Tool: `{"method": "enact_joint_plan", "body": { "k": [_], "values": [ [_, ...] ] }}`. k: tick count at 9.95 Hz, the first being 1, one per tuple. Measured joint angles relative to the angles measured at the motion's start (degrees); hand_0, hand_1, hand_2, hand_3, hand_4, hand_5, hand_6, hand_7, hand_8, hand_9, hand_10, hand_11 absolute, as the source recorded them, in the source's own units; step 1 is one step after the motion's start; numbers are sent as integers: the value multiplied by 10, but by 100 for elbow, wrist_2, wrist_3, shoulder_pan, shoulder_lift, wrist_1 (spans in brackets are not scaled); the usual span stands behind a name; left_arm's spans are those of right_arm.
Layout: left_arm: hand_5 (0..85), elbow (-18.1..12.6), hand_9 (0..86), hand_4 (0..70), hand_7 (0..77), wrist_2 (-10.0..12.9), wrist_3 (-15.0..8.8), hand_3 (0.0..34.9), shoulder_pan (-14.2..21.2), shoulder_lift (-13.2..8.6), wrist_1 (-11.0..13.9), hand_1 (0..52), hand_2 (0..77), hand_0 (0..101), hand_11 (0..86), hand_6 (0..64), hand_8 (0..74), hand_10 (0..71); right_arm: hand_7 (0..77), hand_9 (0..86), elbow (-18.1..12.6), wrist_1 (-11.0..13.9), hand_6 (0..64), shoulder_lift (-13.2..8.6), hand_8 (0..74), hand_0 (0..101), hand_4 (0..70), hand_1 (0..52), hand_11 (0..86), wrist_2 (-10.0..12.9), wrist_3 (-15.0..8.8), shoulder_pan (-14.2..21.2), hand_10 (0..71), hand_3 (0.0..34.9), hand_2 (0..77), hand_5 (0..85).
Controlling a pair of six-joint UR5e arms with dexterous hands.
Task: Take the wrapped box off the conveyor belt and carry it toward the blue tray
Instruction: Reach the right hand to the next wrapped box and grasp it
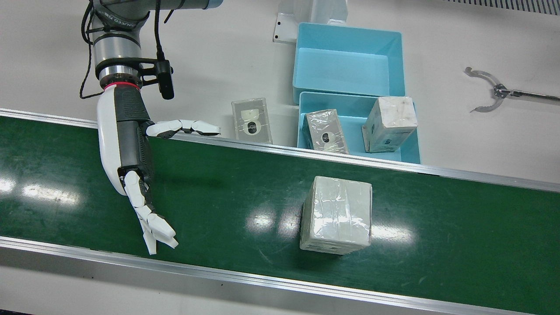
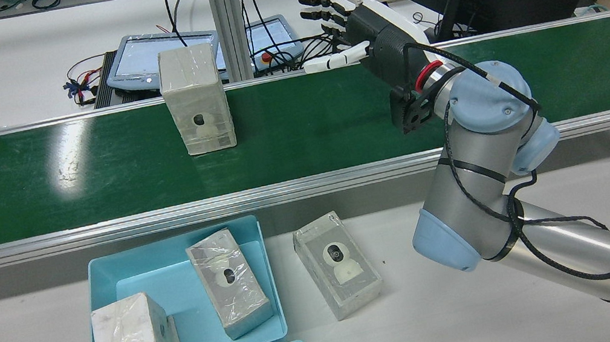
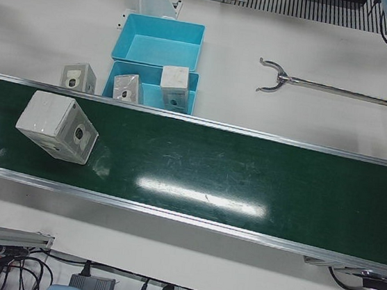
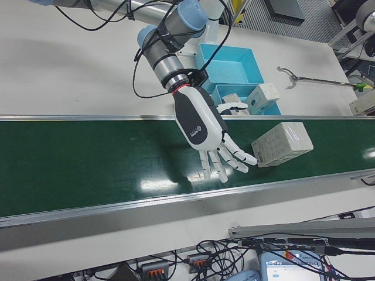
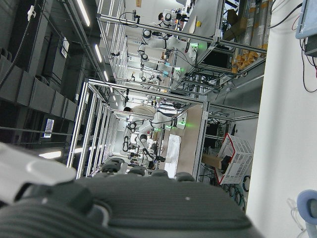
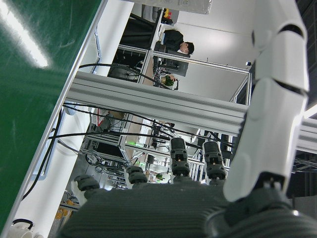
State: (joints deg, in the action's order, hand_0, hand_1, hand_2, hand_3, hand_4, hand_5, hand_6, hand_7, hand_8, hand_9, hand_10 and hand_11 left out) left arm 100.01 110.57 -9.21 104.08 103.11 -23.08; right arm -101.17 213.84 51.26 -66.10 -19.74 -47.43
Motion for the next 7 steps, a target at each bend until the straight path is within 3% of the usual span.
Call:
{"method": "enact_joint_plan", "body": {
  "k": [7],
  "values": [
    [5,0,0,0,5,0,0,0,0,0,0,0,5,0,0,0,5,5,180,60,569,-334,0,-276,11,449,27,131,33,104,-11,195,16,297,175,175]
  ]
}}
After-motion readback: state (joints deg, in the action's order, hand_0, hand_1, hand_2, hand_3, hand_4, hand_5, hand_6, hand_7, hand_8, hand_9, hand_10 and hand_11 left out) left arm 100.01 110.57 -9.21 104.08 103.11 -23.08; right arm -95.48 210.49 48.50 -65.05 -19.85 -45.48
